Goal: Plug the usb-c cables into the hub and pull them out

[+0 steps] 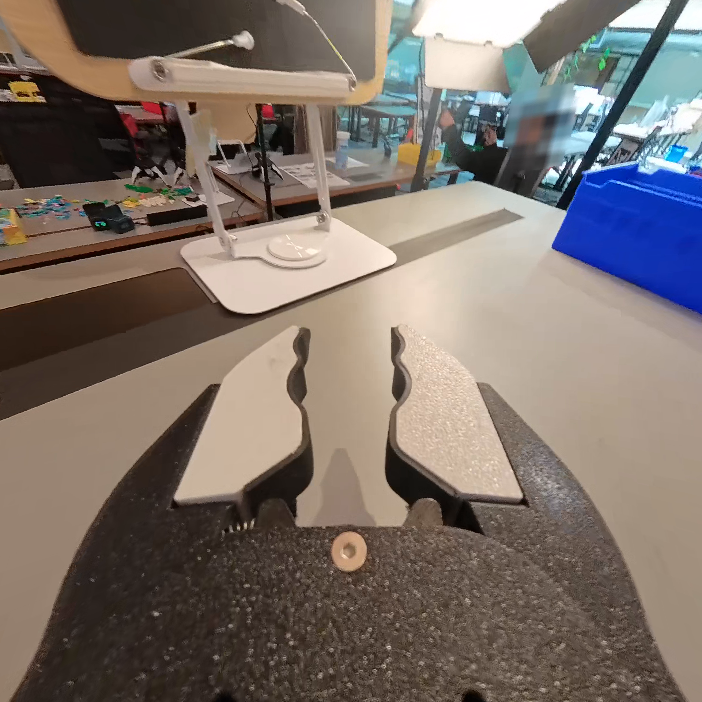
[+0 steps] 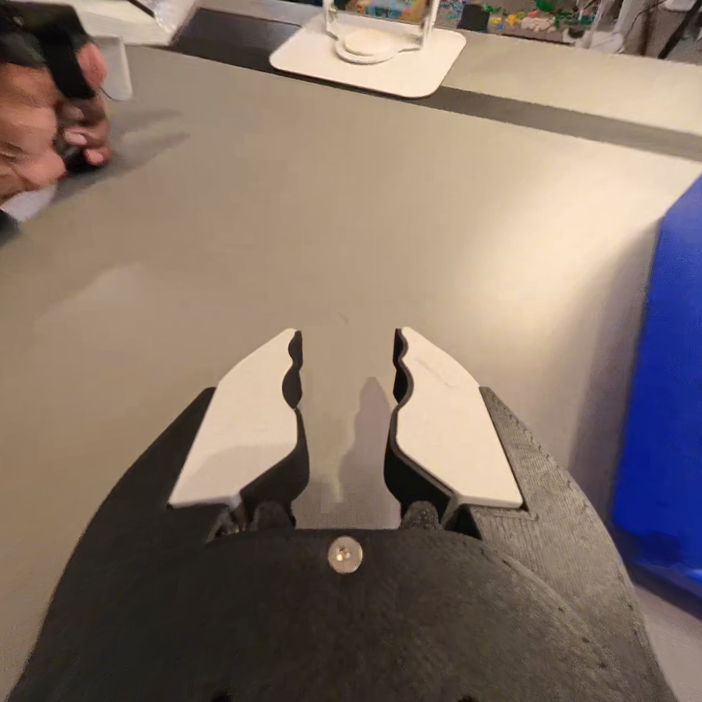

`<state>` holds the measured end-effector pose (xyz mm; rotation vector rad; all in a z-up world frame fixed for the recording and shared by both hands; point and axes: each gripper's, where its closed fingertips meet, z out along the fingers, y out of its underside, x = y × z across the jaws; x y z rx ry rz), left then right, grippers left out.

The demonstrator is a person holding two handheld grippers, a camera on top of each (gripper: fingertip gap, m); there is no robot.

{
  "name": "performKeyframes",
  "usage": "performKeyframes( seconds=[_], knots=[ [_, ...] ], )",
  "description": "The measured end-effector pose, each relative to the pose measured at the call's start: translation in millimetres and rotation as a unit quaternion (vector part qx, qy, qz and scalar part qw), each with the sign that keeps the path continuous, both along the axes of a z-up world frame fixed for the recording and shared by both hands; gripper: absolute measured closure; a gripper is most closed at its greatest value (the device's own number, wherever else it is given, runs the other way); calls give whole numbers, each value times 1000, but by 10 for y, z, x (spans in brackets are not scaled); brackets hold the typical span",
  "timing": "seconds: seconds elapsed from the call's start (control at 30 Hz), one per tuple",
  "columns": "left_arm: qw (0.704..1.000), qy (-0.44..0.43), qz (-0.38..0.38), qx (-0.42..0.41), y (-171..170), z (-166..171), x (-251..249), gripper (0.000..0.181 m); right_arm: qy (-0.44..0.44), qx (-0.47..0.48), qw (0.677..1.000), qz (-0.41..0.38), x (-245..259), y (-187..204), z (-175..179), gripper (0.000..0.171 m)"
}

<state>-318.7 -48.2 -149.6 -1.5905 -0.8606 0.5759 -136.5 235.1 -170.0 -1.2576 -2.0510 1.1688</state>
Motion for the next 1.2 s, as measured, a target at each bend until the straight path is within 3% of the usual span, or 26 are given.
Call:
performKeyframes(
  seconds=[0.13, 0.27, 0.43, 0.7, 0.87, 0.93, 1.0, 1.13, 1.2],
  knots=[
    [999, -25, -23, -27, 100, -97, 51, 139, -22, -57, 998, -14, 77, -309, -278, 120],
    [997, -58, -32, -34, 123, -182, 78, 139, 8, -84, 996, -38, 60, -216, -170, 124],
    [994, -76, -16, -81, 92, -304, 234, 138, -21, -132, 990, -54, 21, -134, -196, 128],
    [983, -37, 55, -171, 5, -371, 909, 133, -58, -117, 991, -45, 8, -179, -307, 136],
    [979, -12, 97, -176, -75, -309, 1598, 124, -57, -113, 991, -35, 18, -205, -304, 139],
    [976, 5, 138, -166, -284, -233, 1871, 123, -64, -126, 990, -26, 24, -222, -304, 139],
    [968, 22, 206, -142, -709, -124, 2125, 124, -75, -142, 987, -18, 27, -230, -311, 139],
    [927, 18, 356, -120, -1957, 115, 2608, 125, -89, -161, 983, -4, 36, -255, -318, 139],
    [911, 15, 394, -120, -2460, 259, 2749, 125, -90, -159, 983, 4, 46, -277, -318, 139]
  ],
)
